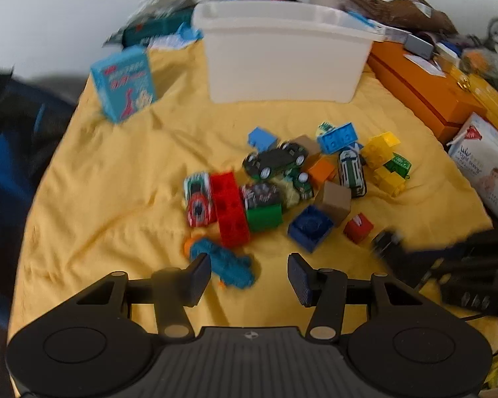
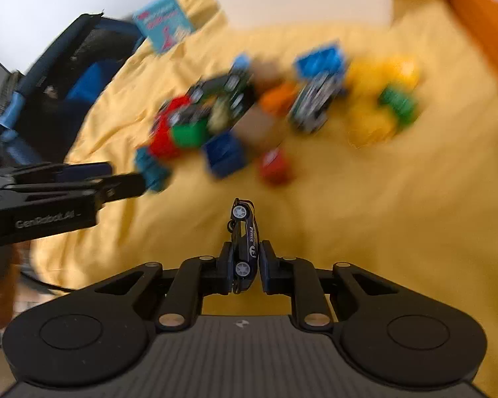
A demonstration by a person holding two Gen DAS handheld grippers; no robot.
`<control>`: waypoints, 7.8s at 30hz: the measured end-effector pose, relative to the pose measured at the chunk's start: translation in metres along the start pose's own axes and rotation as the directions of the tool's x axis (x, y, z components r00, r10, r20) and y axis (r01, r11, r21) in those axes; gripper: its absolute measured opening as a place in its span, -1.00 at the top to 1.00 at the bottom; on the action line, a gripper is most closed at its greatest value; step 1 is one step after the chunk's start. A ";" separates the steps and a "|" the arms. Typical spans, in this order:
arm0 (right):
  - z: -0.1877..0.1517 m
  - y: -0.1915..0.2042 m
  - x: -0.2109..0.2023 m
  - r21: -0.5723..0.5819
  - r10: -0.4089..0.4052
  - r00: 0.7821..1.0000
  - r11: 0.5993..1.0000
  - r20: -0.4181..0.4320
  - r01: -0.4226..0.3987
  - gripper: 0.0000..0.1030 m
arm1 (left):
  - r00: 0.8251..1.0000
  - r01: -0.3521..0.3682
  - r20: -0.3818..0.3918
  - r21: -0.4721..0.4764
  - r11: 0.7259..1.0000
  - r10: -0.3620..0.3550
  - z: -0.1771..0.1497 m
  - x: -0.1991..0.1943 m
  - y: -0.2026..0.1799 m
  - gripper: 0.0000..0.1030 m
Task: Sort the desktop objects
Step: 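Grasp the black-and-yellow toy car with the right tool while the left tool approaches the white race car, then close the left tool on the white race car and lift it, then carry both cars over the white bin and open both tools to drop them, then move both open tools back over the toy pile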
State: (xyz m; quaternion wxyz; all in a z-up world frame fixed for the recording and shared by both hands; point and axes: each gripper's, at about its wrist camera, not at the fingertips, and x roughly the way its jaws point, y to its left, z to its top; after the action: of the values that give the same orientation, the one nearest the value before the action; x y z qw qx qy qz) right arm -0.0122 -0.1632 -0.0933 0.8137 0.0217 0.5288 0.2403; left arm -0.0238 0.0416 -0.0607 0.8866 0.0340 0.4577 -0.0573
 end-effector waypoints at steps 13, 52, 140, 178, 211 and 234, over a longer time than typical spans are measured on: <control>-0.006 0.028 0.013 -0.423 -0.392 0.913 0.812 0.114 0.402 0.36 | 0.999 -0.032 0.007 0.161 0.986 0.032 0.038 0.036 -0.023 -0.07; -0.013 -0.008 -0.018 -0.156 -0.128 0.982 0.976 0.139 0.150 0.19 | 0.998 -0.032 0.059 0.160 0.987 0.023 0.044 0.019 -0.003 0.23; 0.234 -0.032 -0.067 -0.255 -0.115 0.891 0.935 0.439 0.246 0.37 | 0.966 0.041 0.259 -0.109 0.993 -0.012 0.248 0.028 0.016 0.43; 0.176 -0.002 -0.108 -0.114 -0.195 0.859 0.953 0.474 0.280 -0.04 | 0.901 0.019 0.433 -0.049 0.999 0.004 0.138 -0.106 0.035 -0.31; 0.131 0.035 -0.209 -0.243 0.036 0.765 0.957 0.643 0.160 -0.14 | 0.851 -0.142 0.512 0.001 0.990 0.121 0.173 -0.226 0.050 -0.32; 0.184 -0.046 -0.149 0.029 -0.316 0.752 0.929 0.579 0.368 -0.26 | 0.961 0.019 0.274 0.093 0.996 -0.044 0.156 0.001 0.014 -0.42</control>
State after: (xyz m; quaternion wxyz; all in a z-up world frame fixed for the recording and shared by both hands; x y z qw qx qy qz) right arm 0.1169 -0.2252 0.1006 0.9648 -0.0396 0.2429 0.0923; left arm 0.1042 0.0375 0.0289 0.9383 0.0580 0.3271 -0.0960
